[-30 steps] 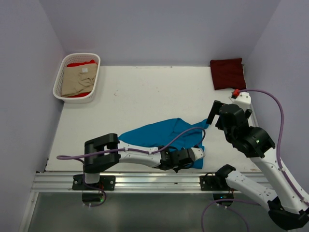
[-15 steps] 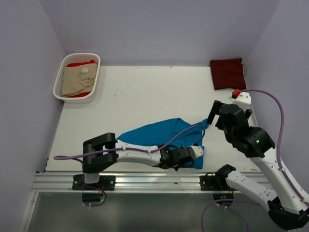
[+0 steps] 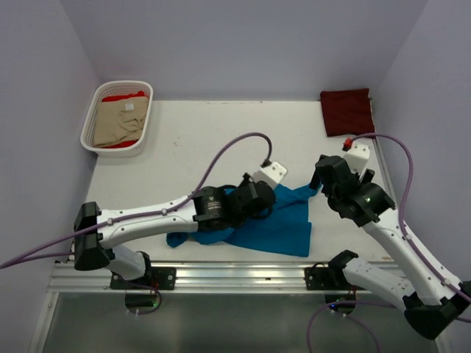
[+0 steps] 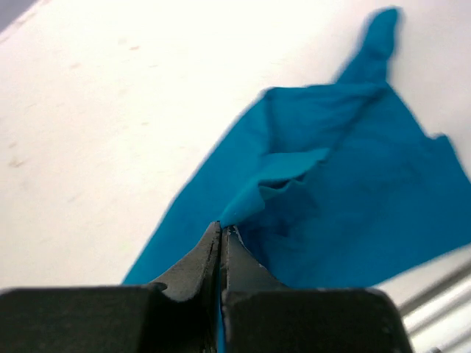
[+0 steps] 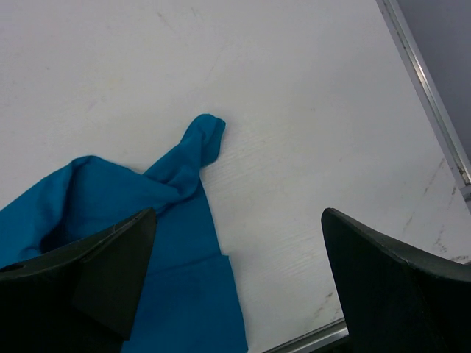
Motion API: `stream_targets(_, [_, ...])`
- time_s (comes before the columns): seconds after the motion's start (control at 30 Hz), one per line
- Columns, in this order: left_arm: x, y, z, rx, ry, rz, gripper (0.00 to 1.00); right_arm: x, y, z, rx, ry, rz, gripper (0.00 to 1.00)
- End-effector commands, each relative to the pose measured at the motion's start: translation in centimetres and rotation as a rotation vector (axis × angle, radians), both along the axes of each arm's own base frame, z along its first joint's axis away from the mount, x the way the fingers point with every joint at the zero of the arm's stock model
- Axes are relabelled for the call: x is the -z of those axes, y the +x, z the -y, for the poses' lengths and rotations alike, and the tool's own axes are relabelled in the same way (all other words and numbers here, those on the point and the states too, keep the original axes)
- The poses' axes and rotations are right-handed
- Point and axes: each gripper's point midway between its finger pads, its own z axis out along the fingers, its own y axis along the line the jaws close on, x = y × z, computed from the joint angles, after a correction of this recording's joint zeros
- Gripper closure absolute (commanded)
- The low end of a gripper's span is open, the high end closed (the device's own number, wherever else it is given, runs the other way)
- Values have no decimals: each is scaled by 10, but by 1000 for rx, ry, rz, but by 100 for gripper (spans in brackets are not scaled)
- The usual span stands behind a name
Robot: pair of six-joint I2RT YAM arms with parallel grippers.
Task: Fold and stack the t-shirts
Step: Flatten the tshirt out
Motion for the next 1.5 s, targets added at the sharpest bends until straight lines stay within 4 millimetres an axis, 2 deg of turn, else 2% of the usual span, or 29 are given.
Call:
stream_targets(0.0, [-25, 45, -82, -294, 32, 80, 100, 20, 10, 5, 93, 11, -32, 1])
stream_targets(0.07, [-41, 66, -117, -425, 20, 126, 100, 29, 17, 0, 88, 42, -41, 1])
stream_targets(0.2, [-85, 83, -170, -596, -23, 211, 100, 46, 37, -15, 51, 133, -63, 1])
stream_targets(0.23, [-99, 86, -180, -635, -36, 241, 100, 48, 40, -17, 45, 139, -66, 1])
stream_targets(0.33, [-125, 95, -208, -721, -40, 289, 100, 60, 52, -25, 20, 147, -89, 1])
stream_targets(0.4, [-135, 99, -214, -727, -39, 307, 100, 67, 58, -23, 20, 146, -104, 1])
stream_targets(0.43, [-138, 101, -218, -737, -42, 314, 100, 77, 64, -29, 3, 163, -123, 1])
stream_targets(0.57, [-141, 107, -226, -759, -29, 326, 100, 97, 77, -35, -24, 195, -168, 1])
stream_targets(0.7, [-142, 110, -233, -773, -25, 326, 100, 103, 92, -38, -45, 222, -152, 1])
stream_targets(0.83, [-134, 115, -234, -768, -16, 314, 100, 107, 107, -41, -66, 234, -158, 1])
stream_targets(0.9, [-128, 117, -231, -757, -9, 302, 100, 117, 115, -39, -64, 232, -193, 1])
stream_targets(0.93, [-126, 118, -230, -751, -4, 295, 100, 113, 123, -40, -63, 240, -183, 1])
stream_targets(1.0, [-118, 120, -227, -743, 11, 280, 100, 121, 139, -40, -63, 265, -204, 2])
stream_targets(1.1, [-108, 120, -222, -720, 12, 252, 100, 133, 161, -40, -56, 294, -240, 5])
stream_targets(1.2, [-100, 118, -221, -711, 4, 233, 100, 134, 177, -44, -69, 308, -244, 14])
stream_targets(1.3, [-92, 115, -221, -707, 6, 220, 100, 136, 185, -45, -74, 305, -238, 19])
stream_targets(1.47, [-86, 113, -223, -709, 4, 213, 100, 144, 180, -41, -58, 282, -278, 28])
